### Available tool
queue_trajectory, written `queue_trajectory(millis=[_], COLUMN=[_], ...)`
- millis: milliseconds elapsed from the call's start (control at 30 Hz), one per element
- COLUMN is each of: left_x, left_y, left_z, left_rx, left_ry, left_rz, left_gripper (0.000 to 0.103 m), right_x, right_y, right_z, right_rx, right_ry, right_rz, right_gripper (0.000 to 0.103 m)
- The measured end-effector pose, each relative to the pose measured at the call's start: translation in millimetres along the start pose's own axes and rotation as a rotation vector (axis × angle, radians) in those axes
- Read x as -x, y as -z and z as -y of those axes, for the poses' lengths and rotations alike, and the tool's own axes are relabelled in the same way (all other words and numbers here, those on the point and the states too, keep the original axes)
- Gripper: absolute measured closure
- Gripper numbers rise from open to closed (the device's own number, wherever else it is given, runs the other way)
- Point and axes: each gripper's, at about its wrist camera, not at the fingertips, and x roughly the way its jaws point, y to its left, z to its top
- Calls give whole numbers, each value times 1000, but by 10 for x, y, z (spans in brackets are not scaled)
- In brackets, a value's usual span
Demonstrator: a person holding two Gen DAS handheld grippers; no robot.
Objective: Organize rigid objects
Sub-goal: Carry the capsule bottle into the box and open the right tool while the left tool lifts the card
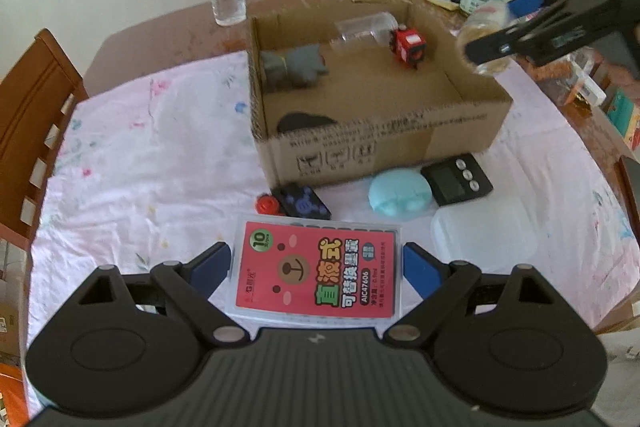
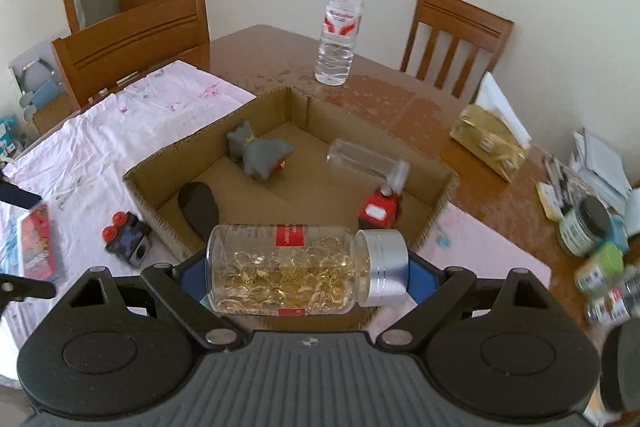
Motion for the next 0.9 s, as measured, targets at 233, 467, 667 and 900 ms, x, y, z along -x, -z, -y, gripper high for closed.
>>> queue_trajectory(millis=[233,467,667,900], left_x=[83,76,24,-199], left_y=[-127,-284,-530,-943], left_z=[-100,-120,-59,80], left_rx=[19,11,-31,-77], left_ry=[-29,-28,-11,37], left_rz=[32,48,72,103], left_gripper=[12,12,12,12], right_x=[-387,-268,-24,213], right_y=[-92,11,192,463], right_z=[52,73,41,-52], right_rx=[-5,-59,-142,-241], right_ry=[-4,12,63,183], right_rz=[-24,-17,2,40], right_gripper=[0,0,0,0])
